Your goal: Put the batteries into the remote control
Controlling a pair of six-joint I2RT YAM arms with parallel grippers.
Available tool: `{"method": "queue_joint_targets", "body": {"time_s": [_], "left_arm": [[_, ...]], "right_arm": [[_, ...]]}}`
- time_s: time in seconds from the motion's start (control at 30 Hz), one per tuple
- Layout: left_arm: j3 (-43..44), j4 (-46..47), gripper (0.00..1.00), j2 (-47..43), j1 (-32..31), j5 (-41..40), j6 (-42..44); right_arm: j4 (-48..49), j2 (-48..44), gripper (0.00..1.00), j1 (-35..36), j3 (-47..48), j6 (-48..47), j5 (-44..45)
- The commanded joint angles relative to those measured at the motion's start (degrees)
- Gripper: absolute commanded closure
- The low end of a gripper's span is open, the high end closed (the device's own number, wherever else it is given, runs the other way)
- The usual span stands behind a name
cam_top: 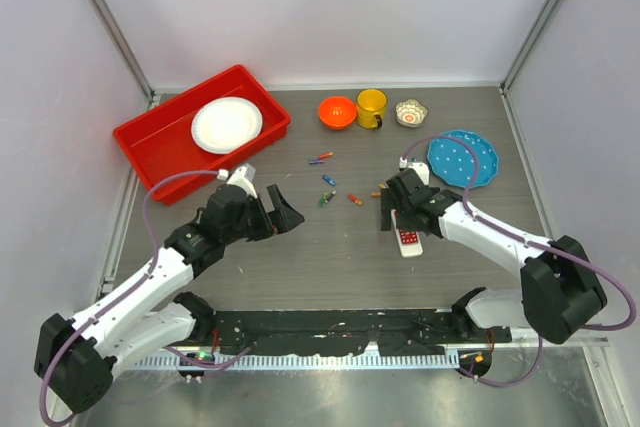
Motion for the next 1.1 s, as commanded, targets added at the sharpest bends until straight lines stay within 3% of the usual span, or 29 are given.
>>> {"method": "queue_joint_targets", "body": {"time_s": [0.0,0.5,0.83,1.07], "left_arm": [[-0.3,3.5,0.00,-2.0,0.2,3.0,1.6],[-1.2,1.3,0.00,-4.7,0.2,0.0,1.5],[-1.3,1.4,0.00,-4.3,0.2,-0.7,1.1],[-1.3,-1.1,0.00,-7.1,0.2,-3.9,0.4]], "right_arm": [[3.0,0.8,0.04,-0.9,-0.6,1.1,-2.9],[6.9,6.8,0.14,-2.4,-4.1,3.4,-7.0],[6.9,4.6,0.56,-0.9,-5.8,6.5,-5.7],[2.0,-1.8,0.65,9.0,-1.8,14.8,2.7]]}}
